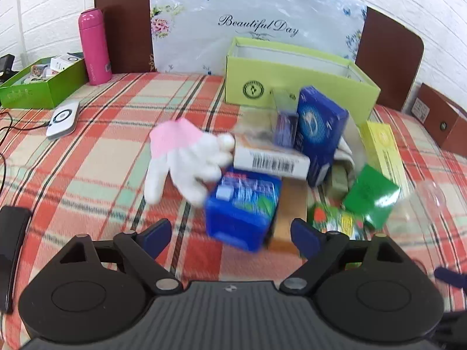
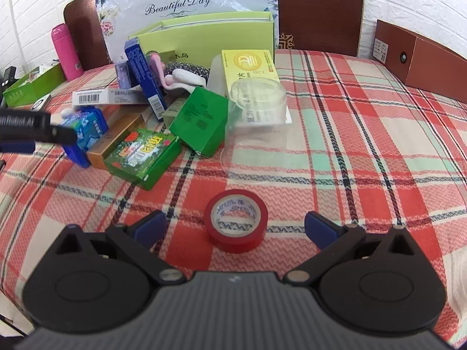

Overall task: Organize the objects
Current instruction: 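Carry the blue mint box into the green box with left tool while right carries red tape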

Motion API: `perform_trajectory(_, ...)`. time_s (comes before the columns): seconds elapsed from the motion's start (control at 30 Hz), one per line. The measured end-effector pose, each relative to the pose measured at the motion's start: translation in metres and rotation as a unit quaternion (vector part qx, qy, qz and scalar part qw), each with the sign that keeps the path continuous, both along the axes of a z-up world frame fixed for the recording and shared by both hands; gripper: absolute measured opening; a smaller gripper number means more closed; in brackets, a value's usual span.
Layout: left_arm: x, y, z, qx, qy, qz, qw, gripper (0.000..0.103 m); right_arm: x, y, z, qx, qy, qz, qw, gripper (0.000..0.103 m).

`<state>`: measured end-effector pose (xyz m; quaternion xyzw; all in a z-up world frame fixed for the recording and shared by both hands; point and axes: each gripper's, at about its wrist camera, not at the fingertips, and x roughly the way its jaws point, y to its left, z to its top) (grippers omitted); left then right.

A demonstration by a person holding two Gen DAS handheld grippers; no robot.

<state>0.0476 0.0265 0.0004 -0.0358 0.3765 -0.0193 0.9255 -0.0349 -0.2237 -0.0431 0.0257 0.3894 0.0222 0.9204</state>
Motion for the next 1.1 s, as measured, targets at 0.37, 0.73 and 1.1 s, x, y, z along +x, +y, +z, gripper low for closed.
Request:
perform_trajectory(0.37,0.034,-0.003,-0.018,0.001,0.019,-0.053,0.9984,0.064,0.005,0.003,-0.007,-0.016,-0.031,0.020,0.999,0.062)
perform_trajectory(0.73,0.006,0.011,-0.005,-0.022,0.030,-0.090,0.9952,0.061,0.004,0.017,0.030,0.017,-0.055,0.110,0.992,0.045)
perform_trajectory(1.1,0.035,0.005,0.105,-0.061,-0.104,-0.142,0.9825,0.061,0.096,0.003,0.132,0.013,-0.179,0.134,0.975,0.045)
